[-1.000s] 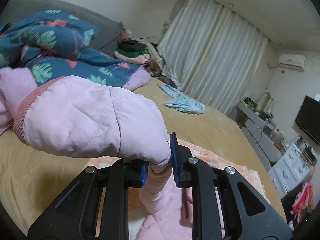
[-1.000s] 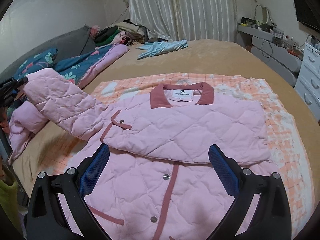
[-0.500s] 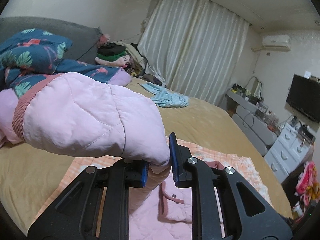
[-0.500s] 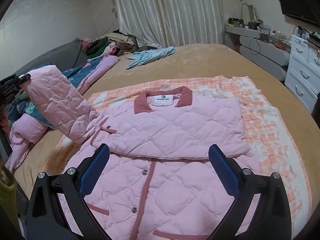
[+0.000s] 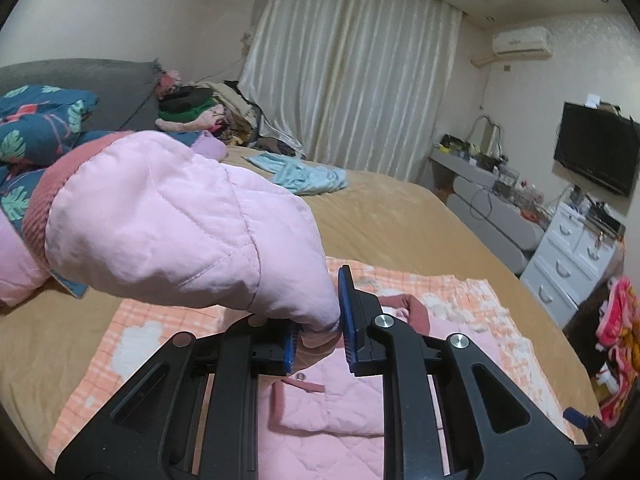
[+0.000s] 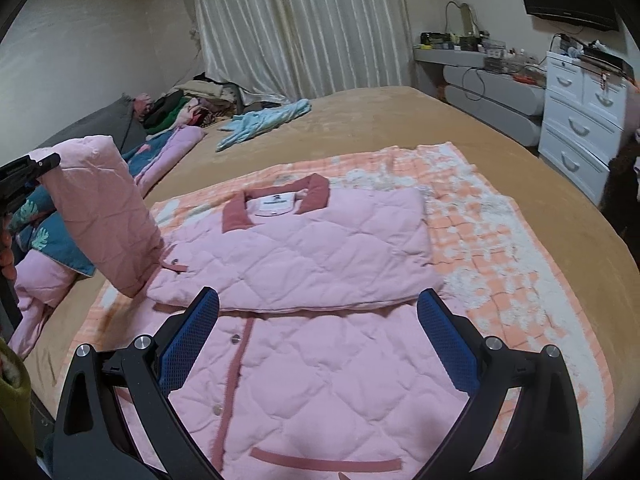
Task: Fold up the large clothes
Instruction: 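Lift the sleeve with the left tool, fold it across the jacket body, release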
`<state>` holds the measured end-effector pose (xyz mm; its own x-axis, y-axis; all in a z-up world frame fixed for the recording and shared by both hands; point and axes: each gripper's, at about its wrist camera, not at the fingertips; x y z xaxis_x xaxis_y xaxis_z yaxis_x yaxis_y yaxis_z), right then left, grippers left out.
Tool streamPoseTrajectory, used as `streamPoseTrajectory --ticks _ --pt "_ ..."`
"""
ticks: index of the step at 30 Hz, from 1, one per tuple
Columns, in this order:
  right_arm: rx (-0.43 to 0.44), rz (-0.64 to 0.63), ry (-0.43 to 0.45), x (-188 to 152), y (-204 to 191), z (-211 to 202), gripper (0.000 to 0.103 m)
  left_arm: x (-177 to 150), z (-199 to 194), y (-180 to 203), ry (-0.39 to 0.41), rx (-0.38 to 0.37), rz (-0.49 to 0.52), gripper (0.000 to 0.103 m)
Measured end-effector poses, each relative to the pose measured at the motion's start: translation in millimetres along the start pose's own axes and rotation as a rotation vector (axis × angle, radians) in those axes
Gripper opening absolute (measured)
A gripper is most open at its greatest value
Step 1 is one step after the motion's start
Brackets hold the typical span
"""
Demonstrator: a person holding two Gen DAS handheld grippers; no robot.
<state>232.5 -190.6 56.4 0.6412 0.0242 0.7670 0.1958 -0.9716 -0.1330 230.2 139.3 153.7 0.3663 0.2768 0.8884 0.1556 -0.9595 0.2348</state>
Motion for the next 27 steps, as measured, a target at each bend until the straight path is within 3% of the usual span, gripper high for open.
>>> streamPoseTrajectory --ticks 10,27 --pt "-0.042 0.017 0.006 -7 26 6 0.099 -23 35 53 -0.060 -0.043 0.121 0.010" --pt "-0.096 0.089 -0.001 -15 68 33 0.099 -94 102 125 -0.225 -0.120 0.276 0.008"
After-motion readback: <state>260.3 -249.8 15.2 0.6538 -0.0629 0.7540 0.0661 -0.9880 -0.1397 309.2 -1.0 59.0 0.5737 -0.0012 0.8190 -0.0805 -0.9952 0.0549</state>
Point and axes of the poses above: each gripper's, at about its wrist camera, not at the fingertips, and z roughly the way its jaws point, y to its right, x to its top, and after that the axes turned 7 degrees about -x, right-handed
